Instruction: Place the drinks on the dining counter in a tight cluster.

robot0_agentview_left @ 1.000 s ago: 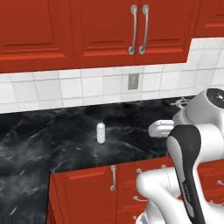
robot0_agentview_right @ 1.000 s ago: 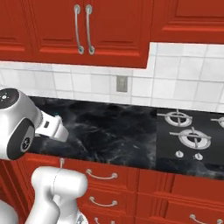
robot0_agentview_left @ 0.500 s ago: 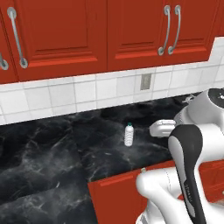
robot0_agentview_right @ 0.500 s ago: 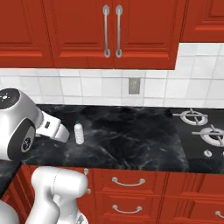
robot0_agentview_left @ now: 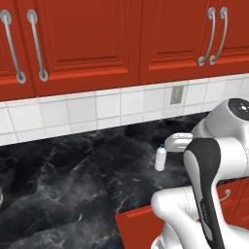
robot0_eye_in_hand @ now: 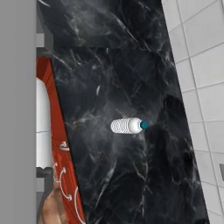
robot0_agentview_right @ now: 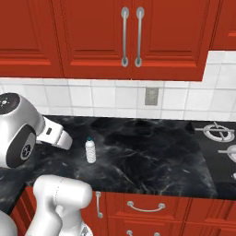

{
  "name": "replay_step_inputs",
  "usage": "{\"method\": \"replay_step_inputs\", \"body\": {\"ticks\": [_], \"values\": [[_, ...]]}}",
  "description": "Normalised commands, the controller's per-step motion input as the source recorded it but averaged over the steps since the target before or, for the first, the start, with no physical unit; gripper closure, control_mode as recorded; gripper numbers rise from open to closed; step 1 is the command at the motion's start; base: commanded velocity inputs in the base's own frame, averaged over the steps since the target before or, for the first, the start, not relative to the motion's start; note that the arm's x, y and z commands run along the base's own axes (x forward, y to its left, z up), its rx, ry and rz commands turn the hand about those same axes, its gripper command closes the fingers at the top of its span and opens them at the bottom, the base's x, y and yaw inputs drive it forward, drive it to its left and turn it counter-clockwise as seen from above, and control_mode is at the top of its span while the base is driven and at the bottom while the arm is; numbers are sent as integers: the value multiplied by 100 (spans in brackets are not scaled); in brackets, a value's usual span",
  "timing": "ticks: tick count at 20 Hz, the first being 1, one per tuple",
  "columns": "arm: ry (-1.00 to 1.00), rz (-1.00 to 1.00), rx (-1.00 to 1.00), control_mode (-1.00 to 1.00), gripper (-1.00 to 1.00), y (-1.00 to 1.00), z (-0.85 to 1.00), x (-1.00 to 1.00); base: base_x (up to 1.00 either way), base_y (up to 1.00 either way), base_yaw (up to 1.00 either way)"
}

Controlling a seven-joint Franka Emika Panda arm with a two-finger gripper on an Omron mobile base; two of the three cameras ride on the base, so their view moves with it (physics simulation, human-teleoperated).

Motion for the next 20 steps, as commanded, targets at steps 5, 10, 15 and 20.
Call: {"method": "replay_step_inputs", "body": {"ticks": [5, 10, 15, 20], "values": [[0, 0, 0, 100, -100, 0, 0, 0, 0, 0, 0], [0, 0, 0, 100, -100, 0, 0, 0, 0, 0, 0], [0, 0, 0, 100, -100, 0, 0, 0, 0, 0, 0], [0, 0, 0, -100, -100, 0, -1, 3, 0, 0, 0]]}}
